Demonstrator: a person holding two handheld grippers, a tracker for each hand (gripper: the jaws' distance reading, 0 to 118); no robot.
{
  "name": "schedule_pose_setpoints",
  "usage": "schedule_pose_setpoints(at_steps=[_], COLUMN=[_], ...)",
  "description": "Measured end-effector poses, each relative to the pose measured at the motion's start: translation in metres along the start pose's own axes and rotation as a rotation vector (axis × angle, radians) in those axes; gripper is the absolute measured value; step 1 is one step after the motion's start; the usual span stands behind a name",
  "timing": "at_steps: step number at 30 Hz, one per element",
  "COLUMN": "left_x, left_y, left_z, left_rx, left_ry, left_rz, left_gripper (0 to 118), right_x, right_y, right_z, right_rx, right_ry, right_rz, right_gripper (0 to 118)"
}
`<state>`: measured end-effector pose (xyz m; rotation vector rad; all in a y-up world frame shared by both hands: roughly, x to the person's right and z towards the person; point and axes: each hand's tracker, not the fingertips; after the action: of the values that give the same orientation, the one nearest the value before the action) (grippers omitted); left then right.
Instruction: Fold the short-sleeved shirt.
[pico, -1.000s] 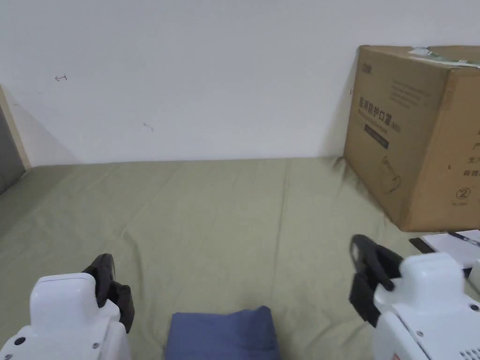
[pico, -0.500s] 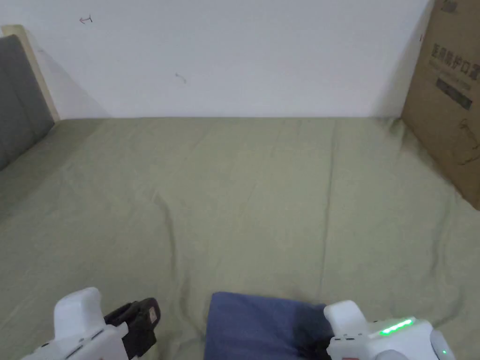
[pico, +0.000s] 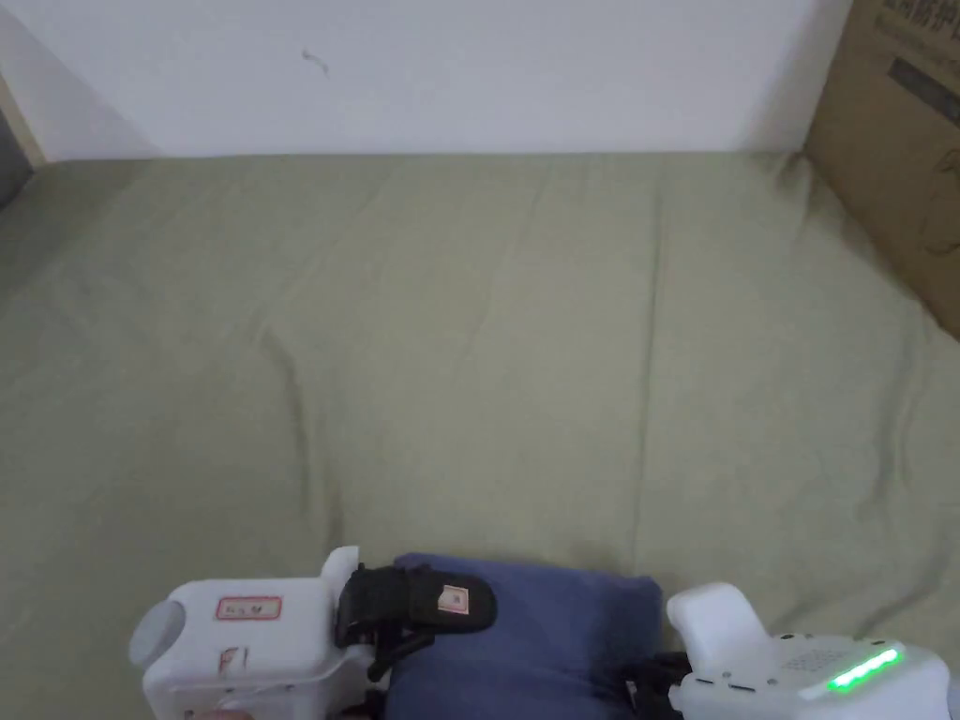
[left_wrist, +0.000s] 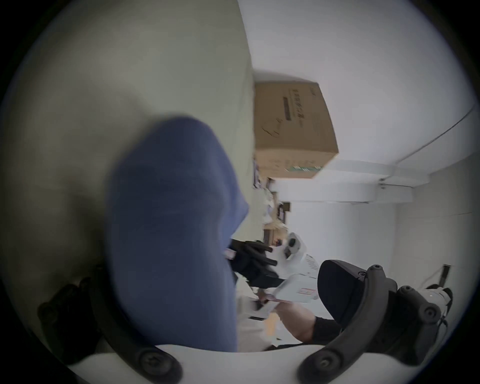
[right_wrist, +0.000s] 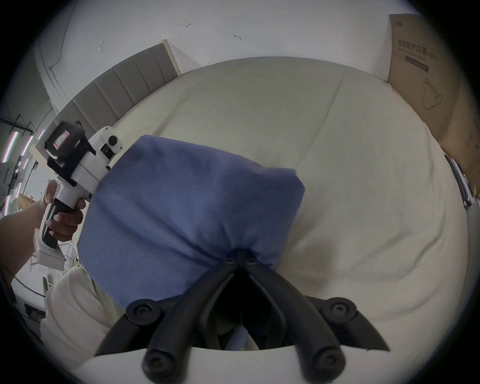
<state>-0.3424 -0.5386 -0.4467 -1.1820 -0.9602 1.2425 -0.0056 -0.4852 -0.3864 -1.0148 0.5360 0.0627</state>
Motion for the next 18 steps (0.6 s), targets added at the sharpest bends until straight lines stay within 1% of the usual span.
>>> schedule_pose_setpoints(at_steps=[1,3,4,7,9,10,11,12,13,14,15,16,18], left_x=[-0.001,-0.001,0.001,-0.001,0.002,0.006,0.010,0.012,0.013,0.012,0.011,0.012,0.023], left_y=[0.001,0.001,0.003,0.001,0.003,0.005,0.003,-0.003,-0.006,-0.010,-0.012,-0.009,-0.013], left_z=[-0.009,-0.014,-0.012,-0.009,-0.009,-0.012,-0.013,-0.008,-0.012,-0.012,-0.007,-0.006,-0.007], left_rx=[-0.004,-0.009,-0.010,0.008,0.007,0.006,0.037,0.073,0.089,0.088,0.092,0.099,0.091], left_ry=[0.025,0.127,0.093,0.064,0.082,0.150,0.208,0.297,0.456,0.475,0.337,0.331,0.388], left_rz=[0.001,-0.007,-0.005,0.020,0.030,0.044,0.048,0.028,-0.016,-0.003,0.049,0.049,-0.036], left_gripper=[118,118,118,118,114,104,76,23,19,19,19,19,19], right_x=[0.001,0.005,0.006,0.007,0.006,0.005,0.005,0.004,0.004,0.005,0.005,0.004,0.002], right_y=[-0.001,-0.003,-0.004,-0.005,-0.006,-0.006,-0.006,-0.006,-0.005,-0.005,-0.004,-0.005,-0.006], right_z=[0.000,0.000,0.000,0.001,0.002,0.002,0.001,0.002,0.005,0.008,0.011,0.015,0.025], right_rx=[0.005,0.015,0.020,0.031,0.036,0.037,0.037,0.038,0.037,0.039,0.043,0.048,0.070], right_ry=[0.003,0.016,0.022,0.031,0.029,0.026,0.024,0.022,0.020,0.028,0.026,0.022,0.011], right_rz=[-0.005,-0.024,-0.033,-0.050,-0.049,-0.045,-0.043,-0.040,-0.038,-0.034,-0.030,-0.026,-0.031], right_gripper=[0,0,0,0,0,0,0,0,0,0,0,0,0])
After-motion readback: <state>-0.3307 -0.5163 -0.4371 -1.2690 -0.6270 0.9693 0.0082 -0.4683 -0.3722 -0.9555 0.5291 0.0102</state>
